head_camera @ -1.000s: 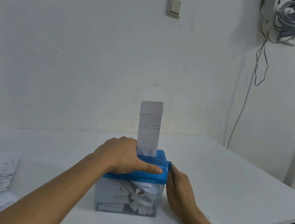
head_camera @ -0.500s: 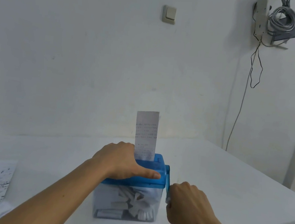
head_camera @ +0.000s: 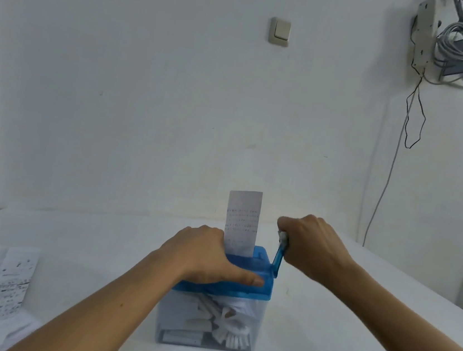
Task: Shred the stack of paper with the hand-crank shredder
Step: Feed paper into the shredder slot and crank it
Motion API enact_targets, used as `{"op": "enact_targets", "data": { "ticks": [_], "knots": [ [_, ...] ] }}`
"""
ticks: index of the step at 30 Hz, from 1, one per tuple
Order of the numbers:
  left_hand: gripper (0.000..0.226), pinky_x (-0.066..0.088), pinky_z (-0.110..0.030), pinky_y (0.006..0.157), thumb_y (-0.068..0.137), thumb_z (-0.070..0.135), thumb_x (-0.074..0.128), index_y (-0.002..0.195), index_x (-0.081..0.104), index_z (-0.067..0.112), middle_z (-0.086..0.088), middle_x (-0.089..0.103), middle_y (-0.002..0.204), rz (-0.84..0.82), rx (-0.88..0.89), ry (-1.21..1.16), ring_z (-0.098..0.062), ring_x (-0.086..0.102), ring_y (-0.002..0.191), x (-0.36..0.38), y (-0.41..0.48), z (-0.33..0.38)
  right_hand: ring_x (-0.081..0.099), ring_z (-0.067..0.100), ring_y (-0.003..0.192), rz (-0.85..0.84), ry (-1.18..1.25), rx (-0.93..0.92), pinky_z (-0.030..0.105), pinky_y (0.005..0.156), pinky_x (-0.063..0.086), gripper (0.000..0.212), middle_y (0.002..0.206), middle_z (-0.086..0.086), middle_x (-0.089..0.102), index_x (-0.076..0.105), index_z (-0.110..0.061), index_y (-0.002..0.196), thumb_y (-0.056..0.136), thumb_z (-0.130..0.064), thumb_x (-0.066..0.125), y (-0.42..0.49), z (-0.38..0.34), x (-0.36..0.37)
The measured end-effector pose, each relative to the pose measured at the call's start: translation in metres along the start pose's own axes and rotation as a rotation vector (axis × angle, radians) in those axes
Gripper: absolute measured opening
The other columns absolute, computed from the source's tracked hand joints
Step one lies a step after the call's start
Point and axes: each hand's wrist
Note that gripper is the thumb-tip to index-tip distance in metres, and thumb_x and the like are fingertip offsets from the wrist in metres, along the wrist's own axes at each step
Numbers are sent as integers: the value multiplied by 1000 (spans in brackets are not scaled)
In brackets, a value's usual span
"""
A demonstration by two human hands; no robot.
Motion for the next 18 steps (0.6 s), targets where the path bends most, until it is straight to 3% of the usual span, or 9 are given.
{"op": "enact_targets", "data": {
  "ticks": [5,11,14,18],
  "knots": [
    [106,59,-36,82,46,105,53,128,58,38,9,68,117,14,20,52,-14,64,92,-2,-4,5,37,14,48,78,15,-13,23,46,23,38,58,-3,43,34,-20,64,94,-14,56,26,9,32],
    [99,58,-34,80,51,101,56,126,60,35,11,67,109,8,17,49,-10,62,90,-2,-3,4,52,21,58,5,238,102,28,50,36,32,68,0,55,43,-20,66,88,-7,63,15,1,83],
    [93,58,-34,79,53,100,57,117,62,34,11,67,101,10,10,35,-10,63,86,-2,-3,4,64,23,71,-74,357,124,34,62,54,11,82,1,68,59,-19,89,89,-17,69,-10,-11,95],
    [87,54,-31,77,58,97,58,119,60,36,12,65,107,-6,39,48,-9,61,90,-3,-4,5,61,16,70,-144,287,170,29,66,56,12,85,-6,64,59,-21,95,92,-30,66,-35,-14,116]
  ]
}}
Point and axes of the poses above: each hand's wrist, its own y-axis towards the middle knuckle, its own x-axis out of the palm, z = x × y
